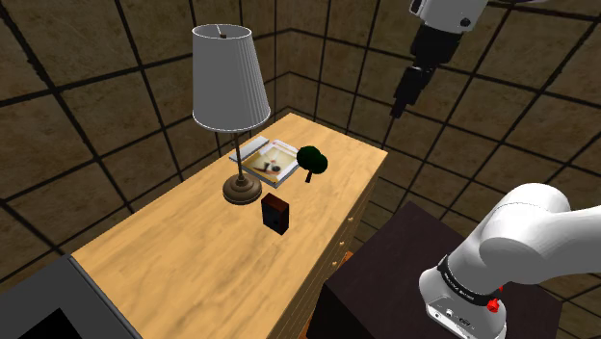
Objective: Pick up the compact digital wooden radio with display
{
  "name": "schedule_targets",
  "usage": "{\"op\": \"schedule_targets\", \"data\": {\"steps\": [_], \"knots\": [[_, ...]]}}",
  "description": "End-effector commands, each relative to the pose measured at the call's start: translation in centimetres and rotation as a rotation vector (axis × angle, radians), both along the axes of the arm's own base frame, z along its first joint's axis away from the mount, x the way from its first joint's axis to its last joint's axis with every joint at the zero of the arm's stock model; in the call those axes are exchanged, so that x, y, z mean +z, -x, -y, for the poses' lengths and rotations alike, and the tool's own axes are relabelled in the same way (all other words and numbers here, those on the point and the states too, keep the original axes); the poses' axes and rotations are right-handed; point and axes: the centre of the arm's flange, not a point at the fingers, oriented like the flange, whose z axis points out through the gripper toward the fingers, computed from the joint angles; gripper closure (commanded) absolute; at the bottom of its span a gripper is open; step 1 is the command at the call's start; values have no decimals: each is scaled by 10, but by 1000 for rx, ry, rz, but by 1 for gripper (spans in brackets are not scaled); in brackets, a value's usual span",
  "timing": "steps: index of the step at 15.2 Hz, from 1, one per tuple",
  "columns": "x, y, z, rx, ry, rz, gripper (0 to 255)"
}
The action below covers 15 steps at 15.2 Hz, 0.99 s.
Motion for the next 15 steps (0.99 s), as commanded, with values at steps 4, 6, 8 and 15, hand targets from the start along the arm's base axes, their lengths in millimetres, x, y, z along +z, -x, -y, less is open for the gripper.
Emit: {"op": "schedule_targets", "data": {"steps": [4, 6, 8, 15], "knots": [[-29, -17, -24, -8, 10, -6, 0], [-48, -28, -40, -13, 16, -10, 0], [-67, -39, -55, -18, 23, -14, 0], [-136, -78, -108, -36, 46, -28, 0]]}}
